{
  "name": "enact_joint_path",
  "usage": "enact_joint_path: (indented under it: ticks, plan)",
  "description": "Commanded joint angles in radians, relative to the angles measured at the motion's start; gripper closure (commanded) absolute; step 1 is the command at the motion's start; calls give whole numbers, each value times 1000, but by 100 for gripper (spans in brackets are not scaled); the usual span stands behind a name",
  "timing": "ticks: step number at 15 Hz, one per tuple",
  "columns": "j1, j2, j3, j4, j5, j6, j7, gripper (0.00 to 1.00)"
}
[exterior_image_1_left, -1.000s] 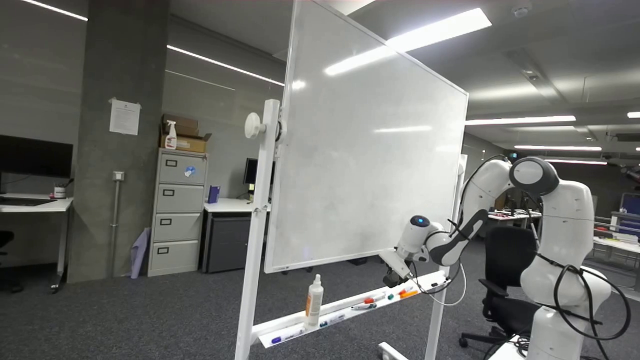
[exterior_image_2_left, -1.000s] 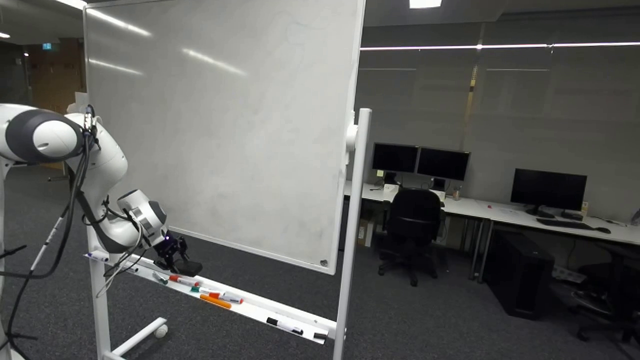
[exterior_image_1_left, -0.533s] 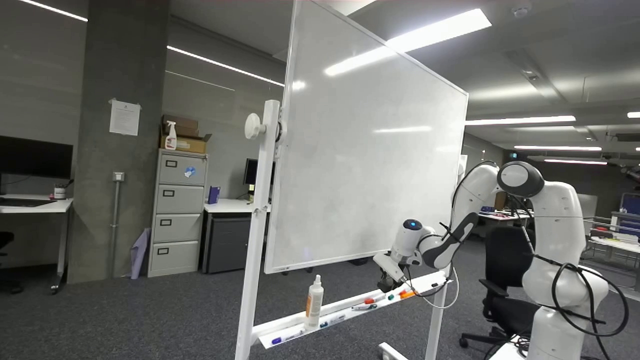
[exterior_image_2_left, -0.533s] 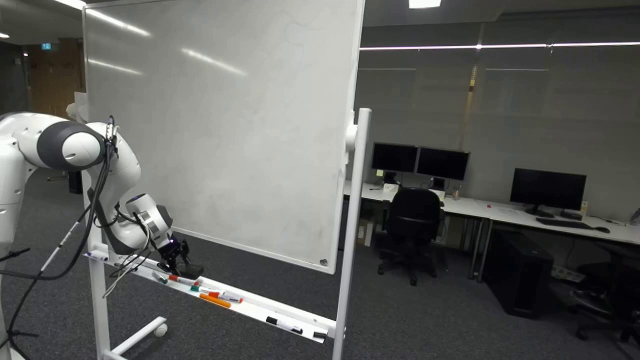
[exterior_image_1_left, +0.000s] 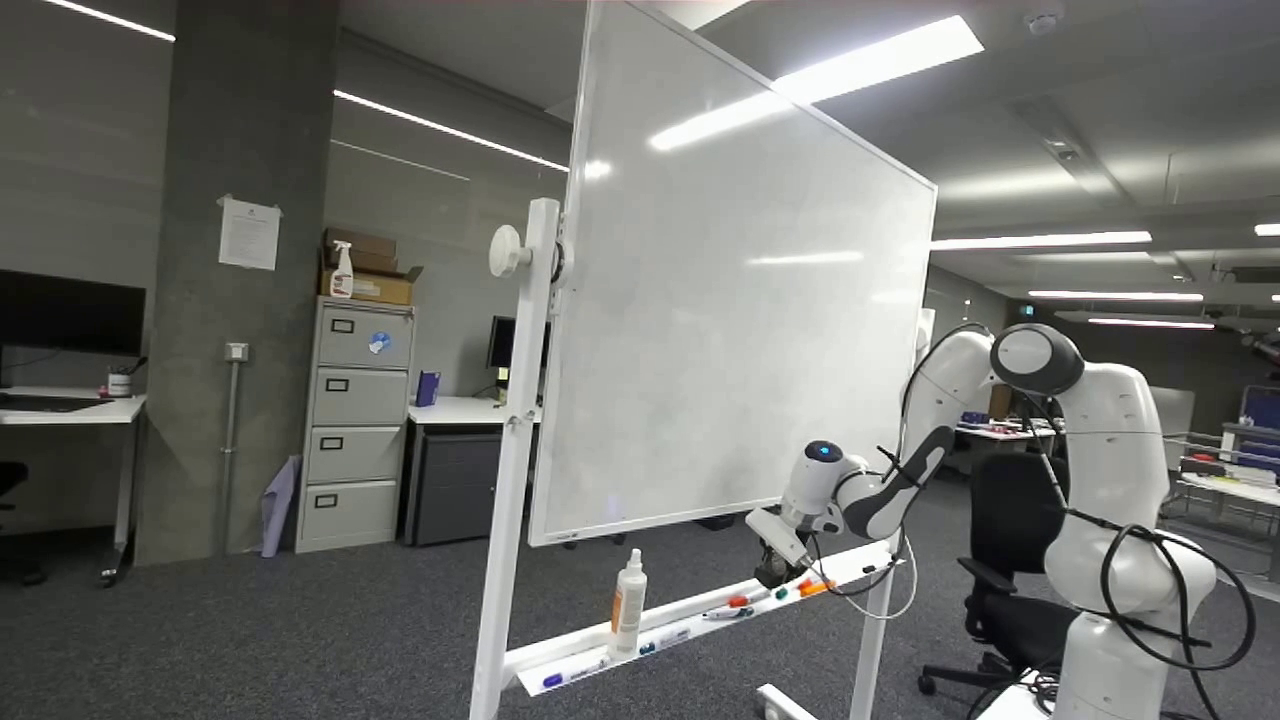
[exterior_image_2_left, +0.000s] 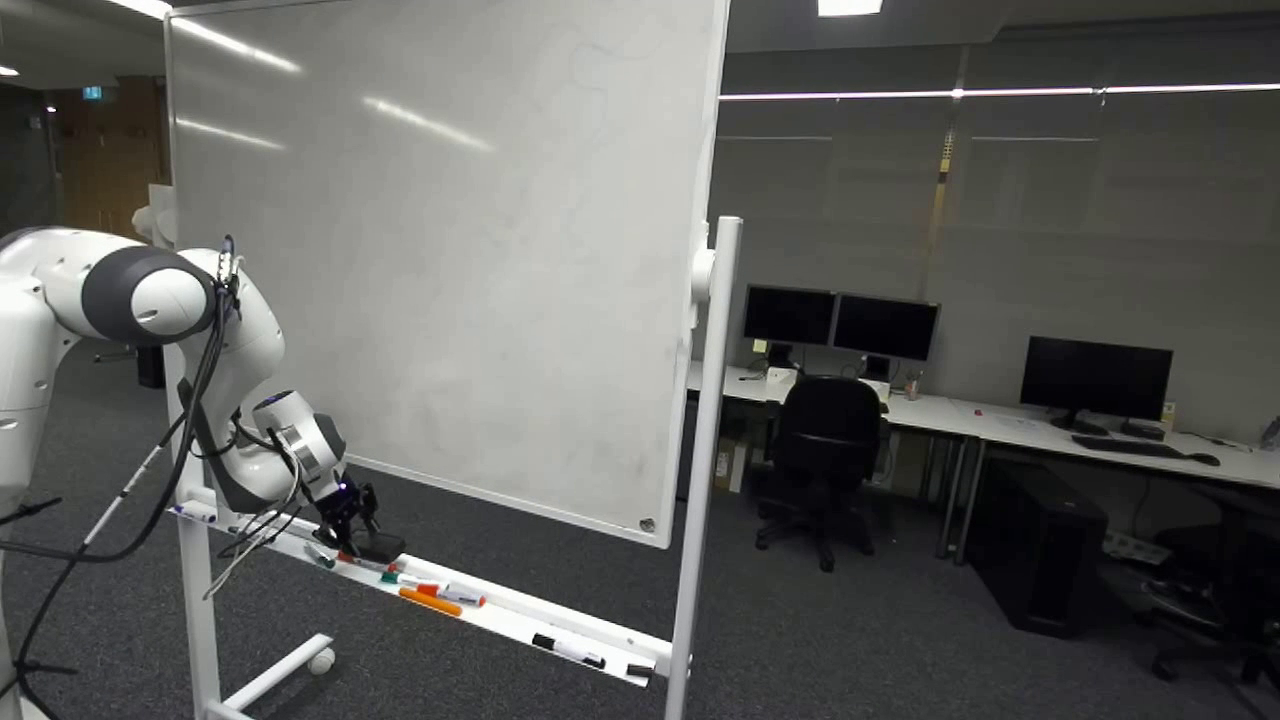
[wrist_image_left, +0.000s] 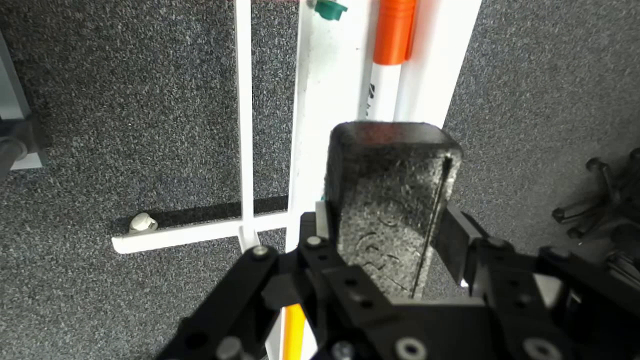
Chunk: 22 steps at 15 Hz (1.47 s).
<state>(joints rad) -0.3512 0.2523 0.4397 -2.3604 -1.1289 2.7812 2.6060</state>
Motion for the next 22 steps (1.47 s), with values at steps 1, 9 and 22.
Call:
enact_joint_path:
  ticks: [1, 9, 22]
  plan:
    - [4, -2, 5, -14, 12, 1, 0, 69]
    - [-2, 21, 1, -17, 11, 11, 0, 69]
    - [16, 53, -57, -1, 6, 90, 0, 69]
